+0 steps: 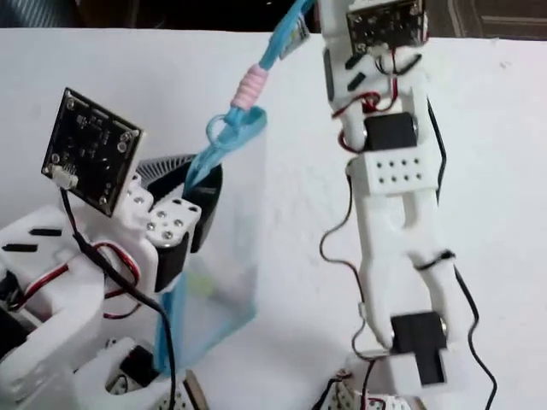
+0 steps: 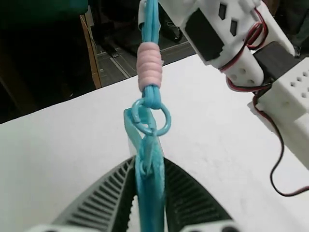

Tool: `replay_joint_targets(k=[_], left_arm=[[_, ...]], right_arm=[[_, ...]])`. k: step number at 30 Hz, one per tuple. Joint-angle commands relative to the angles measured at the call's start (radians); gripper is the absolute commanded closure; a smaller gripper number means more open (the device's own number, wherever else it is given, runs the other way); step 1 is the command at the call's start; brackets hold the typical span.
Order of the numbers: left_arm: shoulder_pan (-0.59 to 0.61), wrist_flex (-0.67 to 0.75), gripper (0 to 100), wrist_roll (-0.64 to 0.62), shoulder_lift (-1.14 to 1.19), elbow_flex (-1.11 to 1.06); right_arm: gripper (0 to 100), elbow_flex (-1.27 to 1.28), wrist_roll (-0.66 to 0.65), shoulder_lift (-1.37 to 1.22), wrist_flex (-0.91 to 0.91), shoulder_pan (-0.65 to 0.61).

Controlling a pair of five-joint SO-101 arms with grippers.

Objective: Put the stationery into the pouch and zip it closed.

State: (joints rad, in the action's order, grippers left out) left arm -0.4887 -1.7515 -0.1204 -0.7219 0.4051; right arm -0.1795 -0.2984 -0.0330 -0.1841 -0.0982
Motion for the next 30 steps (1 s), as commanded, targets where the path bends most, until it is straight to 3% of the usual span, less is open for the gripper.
replay_joint_targets(k=[1, 15, 25, 28, 30], left_arm=[[-0.013, -0.034, 98, 0.006, -0.044, 0.058], [-0.012, -0.031, 98, 0.003, -0.137, 0.057], [-0.005, -0.028, 98, 0.003, -0.134, 0.054], [-0.005, -0.026, 98, 0.005, -0.133, 0.054], [0.002, -0.026, 98, 0.005, -0.133, 0.054]], right_arm=[[98.2, -0.138, -0.018, -0.137, 0.022, 0.194], [98.2, -0.770, -0.020, -0.567, 0.314, 0.309], [98.2, -0.993, -0.118, -0.774, 0.348, 0.372], [97.8, -1.051, -0.118, -0.774, 0.450, 0.360], [97.7, -1.108, -0.118, -0.771, 0.625, 0.341]])
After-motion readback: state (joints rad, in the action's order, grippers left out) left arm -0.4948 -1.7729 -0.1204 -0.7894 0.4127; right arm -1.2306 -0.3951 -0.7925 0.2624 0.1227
